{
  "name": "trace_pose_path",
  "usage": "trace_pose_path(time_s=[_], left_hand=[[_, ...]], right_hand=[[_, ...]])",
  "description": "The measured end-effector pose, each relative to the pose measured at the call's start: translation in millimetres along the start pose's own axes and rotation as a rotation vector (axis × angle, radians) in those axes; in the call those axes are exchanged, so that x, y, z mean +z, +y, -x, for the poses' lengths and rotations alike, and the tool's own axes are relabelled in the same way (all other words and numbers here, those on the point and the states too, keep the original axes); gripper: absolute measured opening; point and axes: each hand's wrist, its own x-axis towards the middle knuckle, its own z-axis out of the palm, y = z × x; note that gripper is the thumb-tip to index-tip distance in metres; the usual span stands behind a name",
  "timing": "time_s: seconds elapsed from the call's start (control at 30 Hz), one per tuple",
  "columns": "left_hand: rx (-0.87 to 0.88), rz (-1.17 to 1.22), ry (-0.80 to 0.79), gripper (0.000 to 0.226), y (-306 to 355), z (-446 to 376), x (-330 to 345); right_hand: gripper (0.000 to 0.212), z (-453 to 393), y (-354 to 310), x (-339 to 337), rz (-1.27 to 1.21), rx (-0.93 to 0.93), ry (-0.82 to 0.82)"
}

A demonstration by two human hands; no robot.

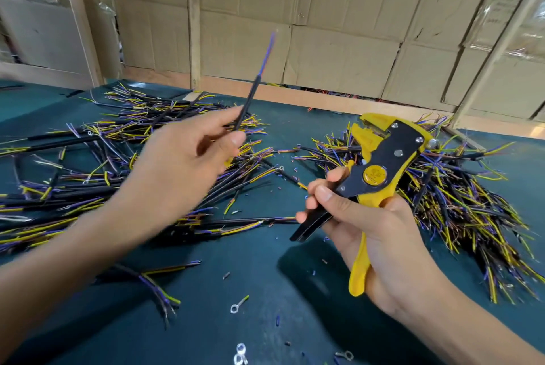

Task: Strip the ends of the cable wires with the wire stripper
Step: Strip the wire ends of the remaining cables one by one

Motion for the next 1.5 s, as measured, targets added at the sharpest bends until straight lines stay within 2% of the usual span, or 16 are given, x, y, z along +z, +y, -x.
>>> trace_pose_path(time_s=[0.07,0.17,0.23,0.33,0.47,0.57,0.7,0.8,0.87,0.93,1.0,1.07,1.17,1.37,1.43,1.5], left_hand=[[0.083,-0.358,-0.034,0.032,-16,-11,-16],[-0.027,-0.841,-0.325,0.038,-29,-14,-21],[0.010,-0.959,-0.427,0.050,-25,-6,-19],[0.292,-0.867,-0.506,0.055,-8,5,-6],[0.224,-0.894,-0.688,0.027,-6,13,16],[0.252,-0.722,-0.623,0.012,-4,18,17],[0.178,-0.364,-0.472,0.005,-1,15,14],[0.197,-0.244,-0.340,0.015,2,10,11],[0.240,-0.244,-0.285,0.018,3,8,8],[0.231,-0.239,-0.270,0.018,3,8,5],[0.208,-0.207,-0.287,0.018,3,9,4],[0.217,-0.168,-0.316,0.016,5,12,5],[0.214,-0.139,-0.321,0.012,10,15,9],[0.251,-0.136,-0.363,0.014,19,17,9],[0.276,-0.210,-0.428,0.016,22,18,7],[0.396,-0.456,-0.439,0.020,25,19,5]], right_hand=[[0.025,-1,-1,-1,-0.003,0.017,0.012],[0.027,-2,-1,-1,0.019,0.037,0.037],[0.028,-2,-2,-2,0.024,0.043,0.051],[0.027,-3,-2,-2,0.033,0.046,0.064],[0.028,-4,-2,-3,0.047,0.046,0.081],[0.027,-5,-2,-5,0.050,0.039,0.104],[0.021,-9,-7,-8,0.000,0.008,0.166],[0.022,-12,-11,-12,-0.076,0.036,0.214],[0.016,-13,-14,-14,-0.095,0.048,0.242],[0.025,-14,-16,-13,-0.075,0.041,0.246],[0.032,-13,-18,-13,-0.067,0.039,0.194],[0.026,-12,-19,-14,-0.107,0.050,0.087],[0.030,-11,-20,-15,-0.165,0.049,-0.019],[0.024,-10,-20,-12,-0.111,-0.032,-0.039],[0.022,-10,-19,-11,-0.106,-0.047,-0.039],[0.021,-10,-17,-11,-0.081,-0.072,-0.027]])
